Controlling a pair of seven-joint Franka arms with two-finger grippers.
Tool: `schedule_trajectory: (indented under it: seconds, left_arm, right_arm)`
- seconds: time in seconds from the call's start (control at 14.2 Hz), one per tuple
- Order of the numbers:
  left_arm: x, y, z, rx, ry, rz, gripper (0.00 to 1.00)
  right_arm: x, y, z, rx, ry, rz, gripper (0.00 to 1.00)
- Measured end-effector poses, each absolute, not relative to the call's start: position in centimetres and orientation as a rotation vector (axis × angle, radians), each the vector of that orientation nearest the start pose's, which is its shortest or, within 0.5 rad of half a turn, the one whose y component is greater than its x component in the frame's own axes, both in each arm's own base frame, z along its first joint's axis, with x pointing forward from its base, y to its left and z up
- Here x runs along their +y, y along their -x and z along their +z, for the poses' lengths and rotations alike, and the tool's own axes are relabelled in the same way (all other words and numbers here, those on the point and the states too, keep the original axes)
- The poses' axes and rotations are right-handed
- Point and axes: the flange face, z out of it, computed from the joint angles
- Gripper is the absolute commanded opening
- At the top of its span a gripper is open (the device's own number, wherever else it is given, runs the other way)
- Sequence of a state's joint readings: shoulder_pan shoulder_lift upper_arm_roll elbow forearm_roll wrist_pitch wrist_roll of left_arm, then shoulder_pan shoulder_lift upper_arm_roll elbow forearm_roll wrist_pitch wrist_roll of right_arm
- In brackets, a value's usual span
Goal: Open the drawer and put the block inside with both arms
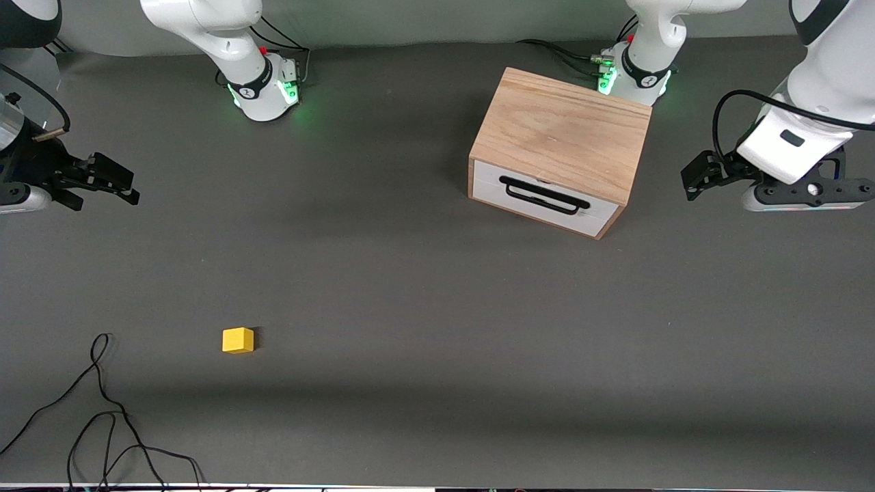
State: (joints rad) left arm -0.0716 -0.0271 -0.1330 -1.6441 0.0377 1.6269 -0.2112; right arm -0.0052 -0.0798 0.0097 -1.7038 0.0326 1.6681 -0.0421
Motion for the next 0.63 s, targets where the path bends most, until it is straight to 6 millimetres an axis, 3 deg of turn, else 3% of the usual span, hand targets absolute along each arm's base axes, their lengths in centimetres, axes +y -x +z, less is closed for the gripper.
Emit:
schedule_trajectory:
  seconds: [0.63]
  left_arm:
    - [-10.9,-54.0,61.0,-0.009,3.103,-0.028,1.00]
  right_arm:
    - [0.6,-54.8,59.3,-0.068,3.109,-0.023,1.00]
